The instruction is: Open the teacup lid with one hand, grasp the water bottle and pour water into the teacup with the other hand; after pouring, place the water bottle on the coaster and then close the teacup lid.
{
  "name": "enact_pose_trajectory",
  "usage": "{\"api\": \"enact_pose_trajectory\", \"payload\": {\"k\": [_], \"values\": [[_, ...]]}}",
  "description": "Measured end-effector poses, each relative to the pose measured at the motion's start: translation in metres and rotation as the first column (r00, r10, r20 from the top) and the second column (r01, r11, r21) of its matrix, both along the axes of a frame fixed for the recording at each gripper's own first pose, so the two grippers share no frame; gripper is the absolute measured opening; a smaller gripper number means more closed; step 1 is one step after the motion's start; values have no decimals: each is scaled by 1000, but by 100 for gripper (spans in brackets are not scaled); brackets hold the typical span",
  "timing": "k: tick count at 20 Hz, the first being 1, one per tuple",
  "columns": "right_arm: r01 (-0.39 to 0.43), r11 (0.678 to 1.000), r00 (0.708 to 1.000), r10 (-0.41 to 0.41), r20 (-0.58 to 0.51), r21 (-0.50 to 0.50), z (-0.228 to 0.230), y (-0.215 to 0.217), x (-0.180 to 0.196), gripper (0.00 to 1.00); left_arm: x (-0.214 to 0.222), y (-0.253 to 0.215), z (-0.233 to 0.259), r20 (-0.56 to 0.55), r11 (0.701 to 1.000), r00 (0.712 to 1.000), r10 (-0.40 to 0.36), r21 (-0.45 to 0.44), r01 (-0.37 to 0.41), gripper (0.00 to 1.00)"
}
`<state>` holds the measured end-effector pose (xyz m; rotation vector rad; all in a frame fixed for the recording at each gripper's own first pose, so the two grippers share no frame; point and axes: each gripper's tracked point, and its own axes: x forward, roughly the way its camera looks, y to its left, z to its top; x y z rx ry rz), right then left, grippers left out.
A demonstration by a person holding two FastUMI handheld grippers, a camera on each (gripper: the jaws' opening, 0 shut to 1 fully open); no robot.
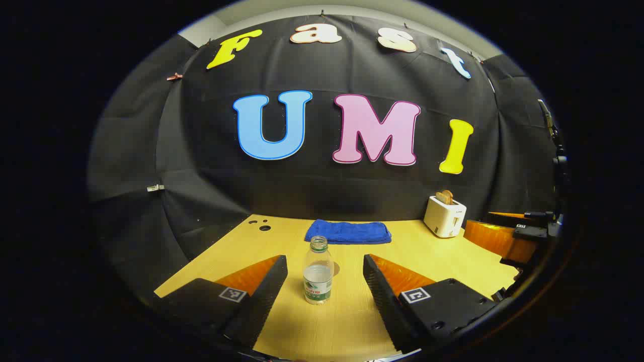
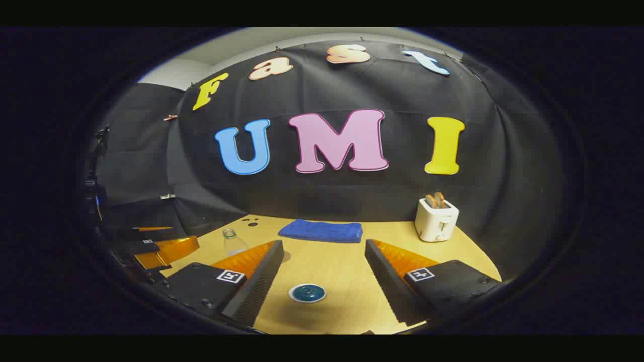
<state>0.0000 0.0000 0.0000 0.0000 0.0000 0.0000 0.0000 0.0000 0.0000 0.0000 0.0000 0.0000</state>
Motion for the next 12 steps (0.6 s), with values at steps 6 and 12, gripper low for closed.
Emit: {"api": "enact_pose_trajectory", "payload": {"k": [6,12], "values": [[-41,999,998,40,-45,-6,-18,19,8,100,11,6,-8,-10,1000,1000,0,6,0,96],[-58,998,994,57,-92,-11,-38,26,9,100,6,7,-18,-24,1000,1000,-12,4,12,95]]}}
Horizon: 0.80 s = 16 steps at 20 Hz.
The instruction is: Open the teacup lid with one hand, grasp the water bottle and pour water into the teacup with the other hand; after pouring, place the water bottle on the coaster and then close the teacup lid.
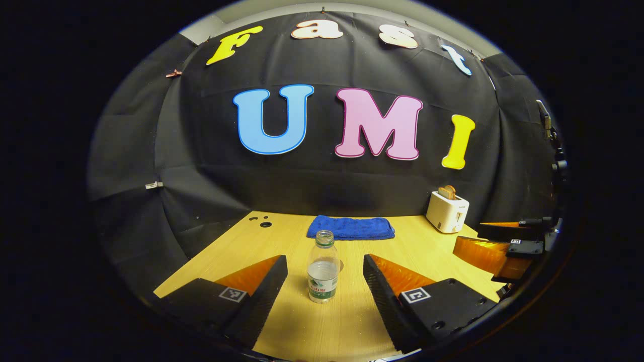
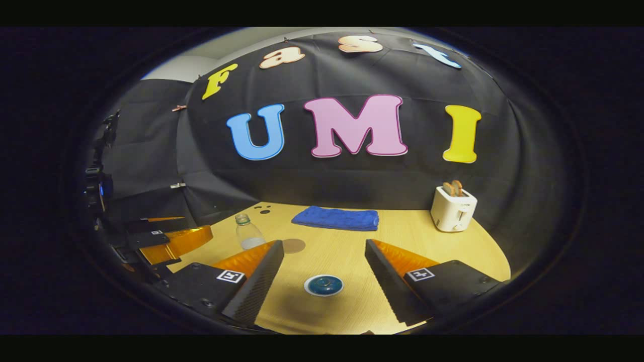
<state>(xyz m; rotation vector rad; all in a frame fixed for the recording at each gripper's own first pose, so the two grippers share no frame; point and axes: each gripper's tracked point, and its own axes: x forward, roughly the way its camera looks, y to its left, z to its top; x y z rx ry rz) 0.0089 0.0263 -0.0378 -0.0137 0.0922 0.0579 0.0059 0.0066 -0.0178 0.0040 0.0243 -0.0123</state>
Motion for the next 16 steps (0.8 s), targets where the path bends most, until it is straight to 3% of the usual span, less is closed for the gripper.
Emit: {"api": "enact_pose_trajectory", "payload": {"k": [16], "values": [[-12,998,993,4,-120,-63,-58,4,36,100,13,13,-31,-75,1000,997,-14,-9,13,96]]}}
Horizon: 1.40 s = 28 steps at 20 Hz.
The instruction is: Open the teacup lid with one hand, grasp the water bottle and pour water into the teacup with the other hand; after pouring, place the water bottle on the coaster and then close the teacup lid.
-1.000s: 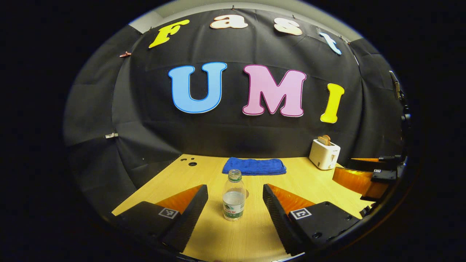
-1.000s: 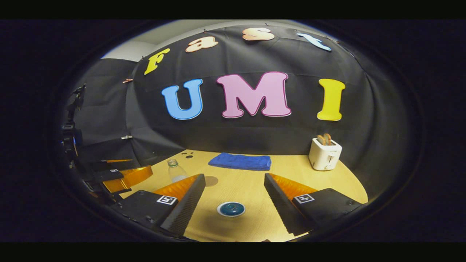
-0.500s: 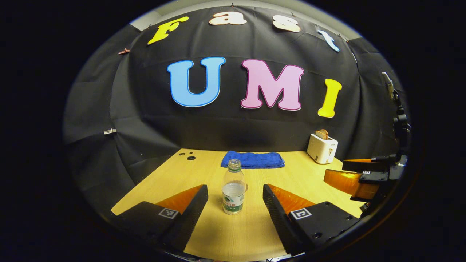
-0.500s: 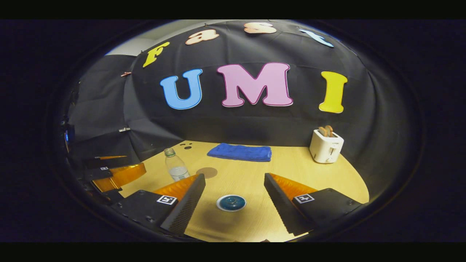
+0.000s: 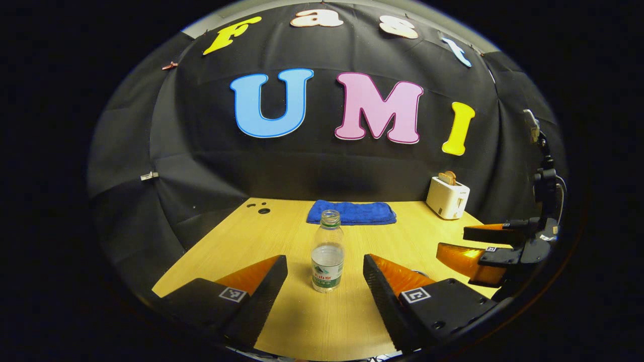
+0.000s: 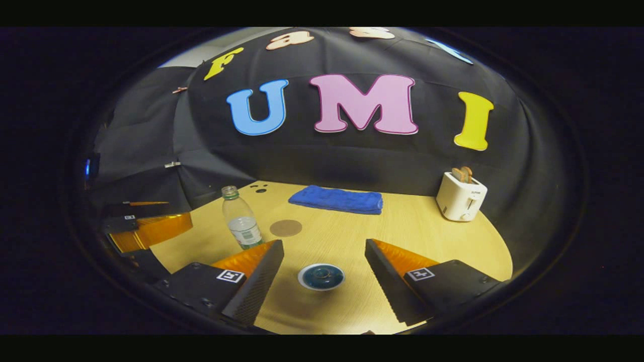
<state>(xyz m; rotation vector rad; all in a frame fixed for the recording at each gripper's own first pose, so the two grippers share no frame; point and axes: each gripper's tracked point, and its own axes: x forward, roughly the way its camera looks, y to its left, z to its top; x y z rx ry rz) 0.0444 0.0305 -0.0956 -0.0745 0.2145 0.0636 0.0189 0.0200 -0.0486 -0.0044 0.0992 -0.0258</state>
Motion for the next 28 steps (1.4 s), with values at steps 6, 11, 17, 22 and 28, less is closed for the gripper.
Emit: {"api": "enact_pose_trajectory", "payload": {"k": [6,11,17,22,28], "values": [[-7,999,1000,6,-26,-37,-38,-1,14,100,29,10,-30,-28,1000,1000,8,-10,-8,95],[25,999,999,-26,-27,-40,-75,-8,32,100,51,16,-57,-34,1000,999,8,-9,-9,95],[38,998,999,-38,-13,-53,-107,-12,50,96,67,20,-92,-66,999,998,6,-35,-9,95],[31,998,999,-31,-5,-59,-116,-9,51,82,68,25,-100,-75,999,997,21,-37,-24,95],[38,998,999,-38,-13,-40,-113,-9,53,71,66,27,-103,-76,999,997,26,-22,-28,95]]}}
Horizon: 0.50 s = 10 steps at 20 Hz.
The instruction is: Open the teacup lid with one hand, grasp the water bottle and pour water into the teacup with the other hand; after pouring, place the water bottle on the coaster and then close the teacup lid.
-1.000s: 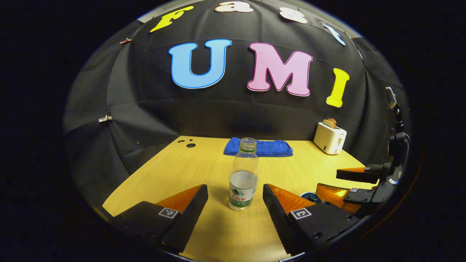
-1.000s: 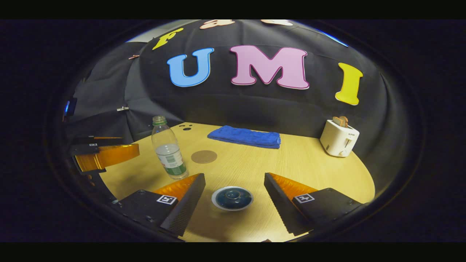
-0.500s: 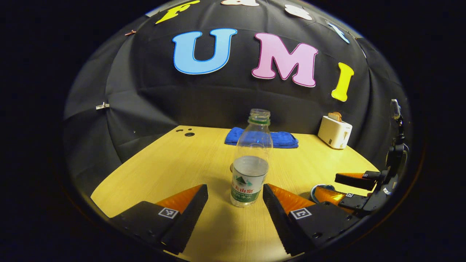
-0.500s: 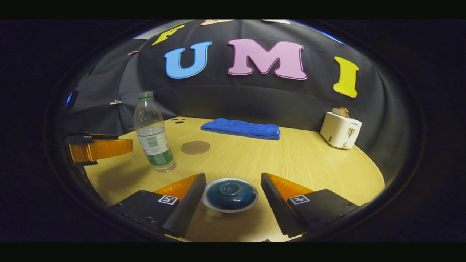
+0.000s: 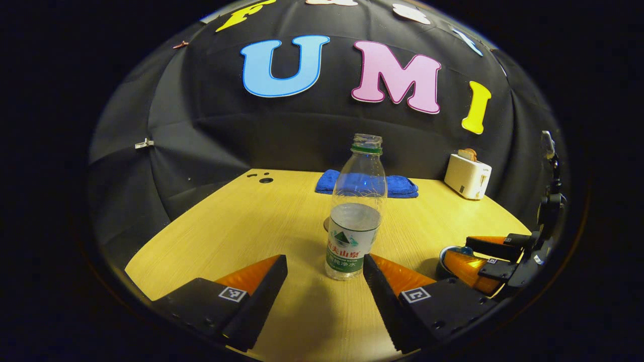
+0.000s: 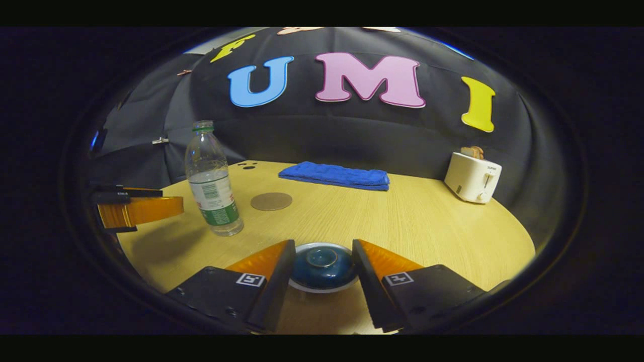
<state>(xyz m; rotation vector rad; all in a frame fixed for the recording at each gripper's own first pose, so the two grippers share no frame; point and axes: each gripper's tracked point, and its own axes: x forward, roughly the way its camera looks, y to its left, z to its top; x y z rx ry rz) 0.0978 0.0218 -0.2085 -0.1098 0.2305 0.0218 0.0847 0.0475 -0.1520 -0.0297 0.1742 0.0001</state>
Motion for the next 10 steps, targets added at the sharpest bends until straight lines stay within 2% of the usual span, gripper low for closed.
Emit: {"api": "enact_pose_trajectory", "payload": {"k": [3,4,7,8,9,10], "values": [[-9,1000,1000,9,-7,-3,4,2,3,58,-1,-2,0,0,1000,1000,0,-4,0,95],[-12,1000,1000,12,-12,-6,4,3,3,49,-1,-1,1,2,1000,1000,-1,-4,1,95],[-19,1000,1000,20,-24,9,4,5,5,46,-1,-1,4,9,1000,1000,-4,4,4,95],[-19,1000,999,19,-35,15,4,4,3,34,-1,-1,5,10,1000,1000,-4,9,4,95],[-27,999,999,28,-39,21,5,5,4,39,-1,0,4,11,1000,1000,-4,14,4,95],[-37,999,998,38,-49,28,4,8,3,37,-1,0,5,12,1000,1000,-6,19,6,95]]}}
